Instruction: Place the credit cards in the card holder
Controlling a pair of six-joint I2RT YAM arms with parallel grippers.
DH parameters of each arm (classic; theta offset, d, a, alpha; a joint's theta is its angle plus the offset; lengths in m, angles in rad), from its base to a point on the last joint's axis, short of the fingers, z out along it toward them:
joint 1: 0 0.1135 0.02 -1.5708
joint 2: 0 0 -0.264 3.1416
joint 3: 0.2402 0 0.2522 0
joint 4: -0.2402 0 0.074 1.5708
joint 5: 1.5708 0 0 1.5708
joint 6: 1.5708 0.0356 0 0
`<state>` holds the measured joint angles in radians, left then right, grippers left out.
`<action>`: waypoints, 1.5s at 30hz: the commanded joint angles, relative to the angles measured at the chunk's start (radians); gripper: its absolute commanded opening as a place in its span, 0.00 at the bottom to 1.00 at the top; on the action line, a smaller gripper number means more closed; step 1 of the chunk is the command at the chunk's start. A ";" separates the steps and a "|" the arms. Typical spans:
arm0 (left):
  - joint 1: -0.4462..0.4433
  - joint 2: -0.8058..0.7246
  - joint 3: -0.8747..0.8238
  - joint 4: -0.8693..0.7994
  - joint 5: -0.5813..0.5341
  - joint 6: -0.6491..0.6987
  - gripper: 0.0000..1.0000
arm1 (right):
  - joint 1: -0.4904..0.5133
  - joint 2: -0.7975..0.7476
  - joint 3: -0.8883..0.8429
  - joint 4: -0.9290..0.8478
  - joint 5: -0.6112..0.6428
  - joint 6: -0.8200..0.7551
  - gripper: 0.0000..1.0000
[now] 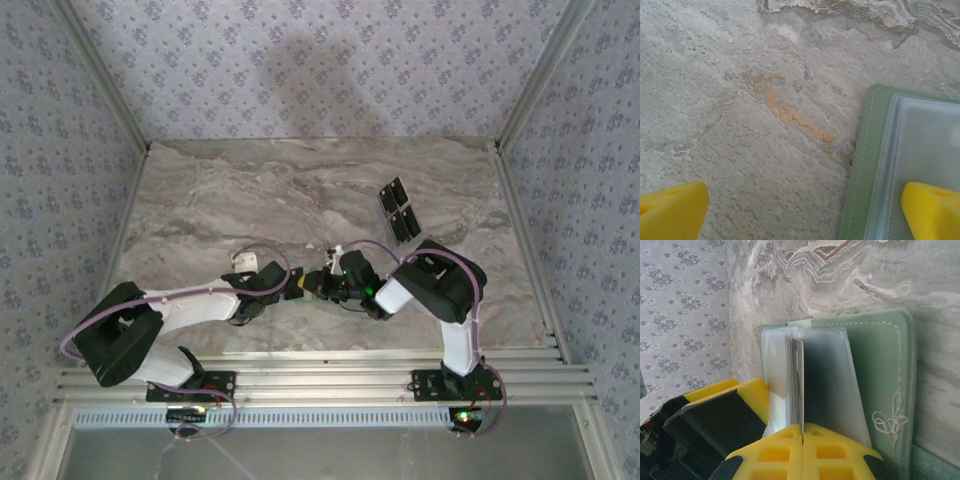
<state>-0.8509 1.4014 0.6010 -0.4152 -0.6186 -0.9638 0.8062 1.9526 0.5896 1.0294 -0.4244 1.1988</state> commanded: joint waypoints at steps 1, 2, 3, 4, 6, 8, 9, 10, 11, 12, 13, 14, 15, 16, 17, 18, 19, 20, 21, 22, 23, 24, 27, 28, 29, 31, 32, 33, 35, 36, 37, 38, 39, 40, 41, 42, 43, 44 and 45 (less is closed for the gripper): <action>-0.004 0.021 -0.023 -0.074 0.027 0.002 1.00 | 0.010 0.031 -0.009 0.010 -0.039 0.016 0.00; -0.005 0.021 -0.023 -0.074 0.027 0.002 1.00 | 0.010 0.033 -0.006 0.016 -0.039 0.018 0.00; -0.004 0.020 -0.023 -0.073 0.027 0.002 1.00 | 0.010 0.035 -0.004 0.019 -0.039 0.020 0.00; -0.004 0.021 -0.023 -0.073 0.027 0.002 1.00 | 0.009 0.036 -0.001 0.022 -0.038 0.021 0.00; -0.005 0.022 -0.023 -0.072 0.027 0.002 1.00 | 0.008 0.037 0.004 0.025 -0.033 0.022 0.00; -0.005 0.025 -0.023 -0.071 0.028 0.002 1.00 | 0.007 0.039 0.011 0.025 -0.031 0.024 0.00; -0.005 0.026 -0.021 -0.071 0.028 0.001 1.00 | 0.006 0.041 0.015 0.024 -0.029 0.024 0.00; -0.005 0.027 -0.021 -0.070 0.028 0.001 1.00 | 0.005 0.044 0.020 0.023 -0.030 0.025 0.00; -0.005 0.027 -0.023 -0.069 0.029 0.000 1.00 | 0.004 0.048 0.023 0.025 -0.029 0.025 0.00; -0.005 0.027 -0.021 -0.069 0.029 0.000 1.00 | 0.004 0.051 0.026 0.030 -0.029 0.029 0.00; -0.005 0.027 -0.023 -0.070 0.028 0.000 1.00 | 0.002 0.052 0.027 0.033 -0.028 0.031 0.00; -0.005 0.026 -0.023 -0.071 0.029 0.000 1.00 | 0.002 0.053 0.027 0.036 -0.027 0.033 0.00; -0.005 0.025 -0.024 -0.071 0.029 0.000 1.00 | 0.000 0.052 0.025 0.039 -0.026 0.033 0.00; -0.005 0.025 -0.024 -0.072 0.028 -0.001 1.00 | -0.001 0.050 0.022 0.041 -0.027 0.032 0.00; -0.006 0.023 -0.024 -0.072 0.028 -0.001 1.00 | -0.002 0.047 0.017 0.043 -0.026 0.032 0.00; -0.005 0.023 -0.024 -0.074 0.026 -0.001 1.00 | -0.004 0.040 0.009 0.047 -0.022 0.032 0.00; -0.005 0.021 -0.026 -0.074 0.024 -0.003 1.00 | -0.005 0.032 0.000 0.049 -0.015 0.031 0.00; -0.005 0.019 -0.026 -0.080 0.022 -0.004 1.00 | -0.008 0.024 -0.007 0.049 -0.010 0.029 0.00; -0.007 0.018 -0.025 -0.088 0.018 -0.011 1.00 | -0.011 0.015 -0.014 0.044 -0.006 0.026 0.00; -0.005 0.015 -0.023 -0.099 0.010 -0.020 1.00 | -0.014 0.008 -0.018 0.037 -0.001 0.021 0.00; -0.005 0.014 -0.022 -0.109 0.003 -0.027 1.00 | -0.016 0.003 -0.020 0.027 -0.001 0.016 0.00; -0.005 0.012 -0.020 -0.121 -0.005 -0.036 1.00 | -0.019 -0.001 -0.019 0.019 -0.001 0.011 0.00; -0.005 0.011 -0.015 -0.143 -0.018 -0.050 1.00 | -0.021 0.001 -0.017 0.009 -0.002 0.009 0.00; -0.005 0.013 -0.015 -0.146 -0.018 -0.052 1.00 | -0.020 0.004 -0.016 0.007 -0.002 0.009 0.00; -0.005 0.014 -0.016 -0.145 -0.017 -0.054 1.00 | -0.020 0.007 -0.015 0.007 -0.002 0.010 0.00; -0.007 0.014 -0.017 -0.148 -0.017 -0.059 1.00 | -0.021 0.012 -0.015 0.008 -0.002 0.012 0.00; -0.006 0.015 -0.017 -0.146 -0.017 -0.059 1.00 | -0.021 0.012 -0.016 0.011 -0.002 0.013 0.00; -0.005 0.014 -0.018 -0.147 -0.017 -0.059 1.00 | -0.020 0.012 -0.017 0.015 -0.002 0.013 0.00; -0.007 0.014 -0.018 -0.145 -0.015 -0.058 1.00 | -0.021 0.006 -0.014 0.018 -0.005 0.014 0.00; -0.006 0.016 -0.018 -0.143 -0.015 -0.056 1.00 | -0.020 0.002 -0.012 0.018 -0.007 0.014 0.00; -0.005 0.015 -0.018 -0.143 -0.015 -0.055 1.00 | -0.019 -0.001 -0.010 0.020 -0.007 0.013 0.00; -0.006 0.014 -0.019 -0.141 -0.015 -0.055 1.00 | -0.019 -0.008 -0.008 0.018 -0.008 0.009 0.00; -0.006 0.014 -0.020 -0.140 -0.015 -0.053 1.00 | -0.019 -0.016 -0.009 0.014 -0.007 0.007 0.00; -0.005 0.016 -0.020 -0.138 -0.015 -0.053 1.00 | -0.019 -0.022 -0.007 0.010 -0.006 0.004 0.00; -0.005 0.016 -0.020 -0.137 -0.015 -0.053 1.00 | -0.019 -0.030 -0.007 0.004 -0.004 0.002 0.00; -0.005 0.019 -0.021 -0.135 -0.013 -0.052 1.00 | -0.019 -0.035 -0.004 -0.001 -0.004 -0.003 0.00; -0.006 0.020 -0.021 -0.134 -0.014 -0.053 1.00 | -0.019 -0.042 -0.001 -0.006 -0.003 -0.005 0.00; -0.007 0.022 -0.020 -0.133 -0.012 -0.052 1.00 | -0.019 -0.045 -0.001 -0.009 -0.004 -0.007 0.00; -0.006 0.024 -0.020 -0.132 -0.011 -0.052 1.00 | -0.019 -0.049 0.003 -0.013 -0.005 -0.009 0.00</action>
<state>-0.8574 1.4025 0.6010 -0.4492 -0.6449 -1.0229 0.7914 1.9343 0.5865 1.0454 -0.4343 1.2148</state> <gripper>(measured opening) 0.997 0.065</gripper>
